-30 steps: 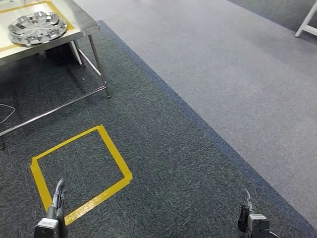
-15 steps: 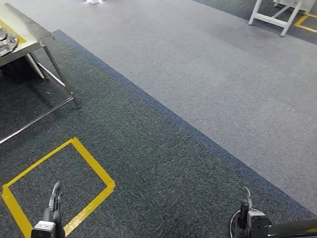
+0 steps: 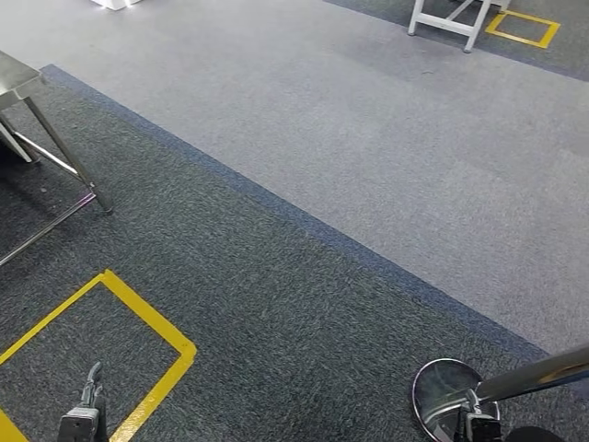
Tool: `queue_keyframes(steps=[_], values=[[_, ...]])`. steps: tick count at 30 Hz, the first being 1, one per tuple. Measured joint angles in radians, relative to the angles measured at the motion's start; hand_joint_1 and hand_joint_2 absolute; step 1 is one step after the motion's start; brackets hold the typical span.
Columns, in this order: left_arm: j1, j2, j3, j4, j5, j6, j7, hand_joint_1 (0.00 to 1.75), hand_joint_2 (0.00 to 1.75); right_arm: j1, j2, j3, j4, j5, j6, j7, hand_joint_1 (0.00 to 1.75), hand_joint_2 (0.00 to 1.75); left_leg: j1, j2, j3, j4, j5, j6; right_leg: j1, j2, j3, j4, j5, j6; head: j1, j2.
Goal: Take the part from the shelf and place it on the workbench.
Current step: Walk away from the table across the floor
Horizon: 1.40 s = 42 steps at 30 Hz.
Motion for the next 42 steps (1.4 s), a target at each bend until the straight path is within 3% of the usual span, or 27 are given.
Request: queue_keyframes(steps=[3, 5, 7, 8, 9, 10, 11, 12, 14, 16, 18, 20, 21, 22, 24, 25, 26, 27, 28, 30, 32, 34, 36, 38, 40, 41, 42], values=[[-0.039, 0.016, 0.113, 0.106, -0.01, -0.029, 0.0, 0.0, 0.0, -0.029, -0.039, -0.083, 0.14, 0.056, -0.028, -0.03, 0.0, 0.0, 0.001, 0.013, 0.008, -0.001, -0.005, -0.018, 0.002, 0.018, 0.006, -0.016, 0.002, -0.016, -0.002, 0.0], [-0.059, 0.03, 0.183, 0.171, -0.026, -0.031, 0.0, 0.0, 0.0, -0.043, -0.066, -0.138, 0.235, 0.09, -0.053, -0.042, 0.0, 0.0, 0.004, -0.016, -0.002, 0.035, -0.037, -0.029, -0.002, 0.033, 0.013, -0.022, 0.009, -0.028, -0.006, 0.0], [-0.077, 0.046, 0.248, 0.24, -0.052, -0.019, 0.0, 0.0, 0.0, -0.061, -0.088, -0.18, 0.315, 0.116, -0.078, -0.036, 0.0, 0.0, 0.006, -0.058, -0.05, 0.15, -0.102, -0.034, -0.004, 0.051, 0.016, -0.025, 0.013, -0.037, -0.015, 0.0], [-0.085, 0.053, 0.28, 0.275, -0.065, -0.013, 0.0, 0.0, 0.0, -0.069, -0.098, -0.198, 0.35, 0.125, -0.089, -0.031, 0.0, 0.0, 0.006, -0.067, -0.083, 0.222, -0.133, -0.034, -0.003, 0.062, 0.015, -0.024, 0.014, -0.039, -0.019, 0.0], [-0.092, 0.06, 0.307, 0.308, -0.077, -0.008, 0.001, 0.0, 0.0, -0.076, -0.105, -0.214, 0.382, 0.134, -0.099, -0.024, 0.0, 0.0, 0.007, -0.071, -0.109, 0.276, -0.149, -0.035, -0.001, 0.073, 0.015, -0.023, 0.013, -0.04, -0.02, 0.0], [-0.101, 0.067, 0.336, 0.343, -0.09, -0.001, 0.001, 0.0, 0.0, -0.081, -0.111, -0.229, 0.414, 0.142, -0.109, -0.016, 0.0, 0.0, 0.007, -0.072, -0.123, 0.3, -0.146, -0.034, 0.0, 0.086, 0.015, -0.022, 0.013, -0.04, -0.022, 0.0], [-0.11, 0.073, 0.361, 0.374, -0.104, 0.007, 0.001, 0.0, 0.0, -0.085, -0.117, -0.243, 0.444, 0.151, -0.118, -0.008, 0.0, 0.0, 0.007, -0.074, -0.117, 0.277, -0.121, -0.032, 0.0, 0.098, 0.015, -0.02, 0.012, -0.04, -0.022, 0.0], [-0.12, 0.08, 0.384, 0.406, -0.118, 0.018, 0.002, 0.0, 0.0, -0.09, -0.122, -0.256, 0.471, 0.159, -0.127, 0.002, 0.0, 0.0, 0.007, -0.078, -0.095, 0.22, -0.082, -0.029, 0.001, 0.111, 0.016, -0.018, 0.012, -0.039, -0.023, 0.0], [-0.139, 0.095, 0.428, 0.467, -0.144, 0.037, 0.005, 0.0, 0.0, -0.1, -0.129, -0.277, 0.516, 0.176, -0.144, 0.023, 0.0, 0.0, 0.007, -0.109, -0.035, 0.077, -0.016, -0.023, 0.001, 0.135, 0.014, -0.013, 0.01, -0.035, -0.025, 0.0], [-0.157, 0.108, 0.466, 0.524, -0.166, 0.053, 0.008, 0.0, 0.0, -0.108, -0.135, -0.295, 0.554, 0.193, -0.161, 0.045, 0.0, 0.0, 0.006, -0.131, -0.006, 0.011, 0.001, -0.02, -0.001, 0.154, 0.008, -0.01, 0.01, -0.025, -0.026, 0.0], [-0.171, 0.12, 0.501, 0.574, -0.188, 0.065, 0.01, 0.0, 0.0, -0.111, -0.139, -0.312, 0.585, 0.211, -0.177, 0.065, 0.0, 0.0, 0.003, -0.119, -0.005, 0.007, 0.003, -0.014, -0.004, 0.167, 0.0, -0.012, 0.013, -0.011, -0.026, 0.0], [-0.184, 0.128, 0.528, 0.615, -0.208, 0.074, 0.018, 0.0, 0.0, -0.112, -0.144, -0.326, 0.611, 0.23, -0.193, 0.085, 0.0, 0.0, 0.003, -0.102, -0.002, -0.003, 0.009, -0.001, -0.006, 0.142, -0.012, 0.002, 0.0, -0.002, -0.024, 0.0], [-0.188, 0.131, 0.541, 0.634, -0.217, 0.078, 0.025, 0.0, 0.0, -0.114, -0.145, -0.332, 0.622, 0.238, -0.2, 0.097, 0.0, 0.0, 0.004, -0.092, -0.001, -0.008, 0.012, 0.006, -0.005, 0.117, -0.028, 0.035, -0.023, 0.002, -0.02, 0.0], [-0.191, 0.135, 0.554, 0.652, -0.226, 0.081, 0.034, 0.0, 0.0, -0.118, -0.146, -0.337, 0.633, 0.246, -0.207, 0.109, 0.0, 0.0, 0.004, -0.08, -0.001, -0.011, 0.014, 0.011, -0.005, 0.089, -0.054, 0.092, -0.057, 0.006, -0.015, 0.0], [-0.192, 0.142, 0.581, 0.685, -0.248, 0.091, 0.056, 0.0, 0.0, -0.124, -0.146, -0.347, 0.652, 0.26, -0.22, 0.135, 0.0, 0.0, 0.001, -0.054, -0.003, -0.011, 0.013, 0.014, -0.008, 0.064, -0.123, 0.235, -0.127, 0.015, -0.007, 0.0], [-0.193, 0.145, 0.592, 0.699, -0.263, 0.097, 0.067, 0.0, 0.0, -0.125, -0.146, -0.35, 0.659, 0.267, -0.227, 0.147, 0.0, 0.0, 0.001, -0.041, -0.004, -0.011, 0.012, 0.014, -0.009, 0.061, -0.143, 0.28, -0.141, 0.018, -0.006, 0.0], [-0.194, 0.146, 0.601, 0.711, -0.28, 0.104, 0.077, 0.0, 0.0, -0.124, -0.146, -0.353, 0.665, 0.274, -0.232, 0.158, 0.0, 0.0, 0.0, -0.029, -0.004, -0.01, 0.012, 0.013, -0.011, 0.058, -0.143, 0.285, -0.133, 0.02, -0.005, 0.0], [-0.195, 0.148, 0.608, 0.722, -0.301, 0.112, 0.088, 0.0, 0.0, -0.122, -0.146, -0.357, 0.67, 0.28, -0.237, 0.168, 0.0, 0.0, 0.0, -0.019, -0.003, -0.01, 0.011, 0.012, -0.011, 0.053, -0.121, 0.246, -0.108, 0.02, -0.004, 0.0], [-0.196, 0.149, 0.613, 0.732, -0.325, 0.121, 0.1, 0.0, 0.0, -0.122, -0.146, -0.361, 0.674, 0.287, -0.241, 0.177, 0.0, 0.0, 0.001, -0.009, -0.001, -0.009, 0.009, 0.009, -0.011, 0.04, -0.08, 0.172, -0.072, 0.02, -0.003, 0.0], [-0.198, 0.154, 0.617, 0.751, -0.387, 0.143, 0.134, 0.0, 0.0, -0.124, -0.147, -0.367, 0.682, 0.302, -0.246, 0.196, 0.0, 0.0, -0.003, 0.007, 0.004, -0.006, 0.003, 0.0, -0.009, 0.001, -0.003, 0.033, -0.023, 0.013, -0.001, 0.0], [-0.199, 0.165, 0.614, 0.771, -0.465, 0.158, 0.197, 0.0, 0.0, -0.127, -0.148, -0.368, 0.689, 0.329, -0.248, 0.22, 0.0, 0.0, -0.006, 0.022, 0.011, -0.005, -0.001, -0.012, -0.005, -0.013, 0.019, -0.013, -0.011, 0.002, -0.002, 0.0], [-0.199, 0.179, 0.6, 0.798, -0.556, 0.147, 0.303, 0.0, 0.0, -0.128, -0.155, -0.367, 0.699, 0.372, -0.239, 0.259, 0.0, 0.0, -0.003, 0.035, 0.018, -0.006, -0.004, -0.024, -0.005, 0.008, 0.019, -0.015, -0.006, -0.011, -0.003, 0.0], [-0.198, 0.194, 0.578, 0.829, -0.632, 0.12, 0.402, 0.0, 0.0, -0.129, -0.164, -0.362, 0.709, 0.418, -0.219, 0.3, 0.0, 0.0, 0.001, 0.005, 0.008, 0.03, -0.036, -0.035, -0.008, 0.027, 0.026, -0.021, 0.001, -0.025, -0.008, 0.0], [-0.194, 0.206, 0.557, 0.858, -0.68, 0.099, 0.457, 0.0, 0.0, -0.132, -0.175, -0.349, 0.718, 0.46, -0.201, 0.335, 0.0, 0.0, 0.005, -0.048, -0.041, 0.148, -0.106, -0.04, -0.007, 0.047, 0.027, -0.024, 0.006, -0.033, -0.017, 0.0], [-0.191, 0.219, 0.539, 0.883, -0.711, 0.087, 0.495, 0.0, 0.87, -0.136, -0.187, -0.33, 0.727, 0.499, -0.187, 0.37, 0.0, 0.0, 0.006, -0.07, -0.099, 0.275, -0.154, -0.039, -0.003, 0.072, 0.026, -0.023, 0.007, -0.036, -0.023, 0.0], [-0.19, 0.225, 0.53, 0.894, -0.723, 0.083, 0.511, 0.0, 1.31, -0.136, -0.192, -0.321, 0.731, 0.515, -0.181, 0.388, 0.0, 0.0, 0.005, -0.072, -0.11, 0.295, -0.149, -0.037, -0.001, 0.086, 0.026, -0.022, 0.006, -0.037, -0.025, 0.0], [-0.19, 0.23, 0.522, 0.904, -0.733, 0.08, 0.524, 0.0, 1.75, -0.136, -0.196, -0.312, 0.736, 0.528, -0.173, 0.406, 0.0, 0.0, 0.005, -0.075, -0.102, 0.272, -0.123, -0.033, 0.001, 0.099, 0.027, -0.02, 0.006, -0.037, -0.026, 0.0]])
